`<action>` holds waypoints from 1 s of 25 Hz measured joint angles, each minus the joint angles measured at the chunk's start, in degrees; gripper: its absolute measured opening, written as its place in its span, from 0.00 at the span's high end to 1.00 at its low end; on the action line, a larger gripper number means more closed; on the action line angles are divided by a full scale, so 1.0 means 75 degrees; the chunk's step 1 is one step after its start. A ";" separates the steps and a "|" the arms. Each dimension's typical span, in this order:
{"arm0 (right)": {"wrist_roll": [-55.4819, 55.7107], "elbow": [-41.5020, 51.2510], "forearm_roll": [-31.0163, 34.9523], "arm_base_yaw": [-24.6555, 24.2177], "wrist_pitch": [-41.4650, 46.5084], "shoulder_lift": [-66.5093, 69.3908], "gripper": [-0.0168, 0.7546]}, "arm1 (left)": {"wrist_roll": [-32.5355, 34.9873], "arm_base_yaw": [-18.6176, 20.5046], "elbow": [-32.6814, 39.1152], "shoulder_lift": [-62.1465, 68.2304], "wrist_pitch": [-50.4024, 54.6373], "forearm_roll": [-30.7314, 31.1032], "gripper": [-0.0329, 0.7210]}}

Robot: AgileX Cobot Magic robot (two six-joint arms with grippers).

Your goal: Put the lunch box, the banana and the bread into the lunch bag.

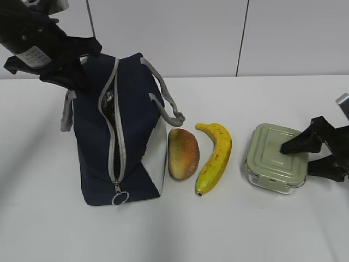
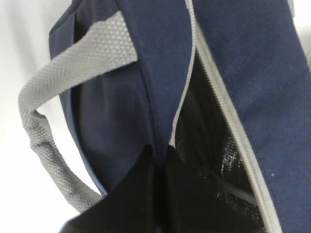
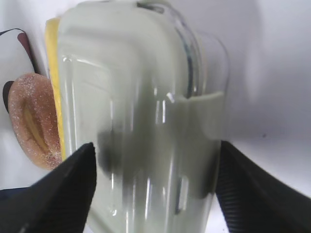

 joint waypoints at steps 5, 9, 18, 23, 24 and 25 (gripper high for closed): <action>-0.0019 0.0000 0.0088 0.0000 0.0136 0.0000 0.45 | 0.0000 0.0000 0.0000 0.0000 0.0000 0.0000 0.96; -0.0024 0.0000 0.0111 0.0000 0.0211 0.0000 0.48 | 0.0000 0.0000 0.0000 0.0000 0.0000 0.0000 0.96; -0.0192 0.0000 0.1107 0.0000 0.0874 0.0090 0.48 | 0.0000 0.0000 0.0000 0.0000 0.0000 0.0000 0.96; -0.0698 -0.0263 0.2057 0.0000 0.1700 0.0090 0.48 | 0.0000 0.0000 0.0000 0.0000 0.0000 0.0000 0.96; -0.0698 -0.0311 0.2219 0.0015 0.1700 0.0054 0.48 | 0.0000 0.0000 0.0000 0.0000 0.0000 0.0000 0.96; -0.0698 -0.0363 0.2358 0.0049 0.1679 -0.0026 0.48 | 0.0000 0.0000 0.0000 0.0000 0.0000 0.0000 0.96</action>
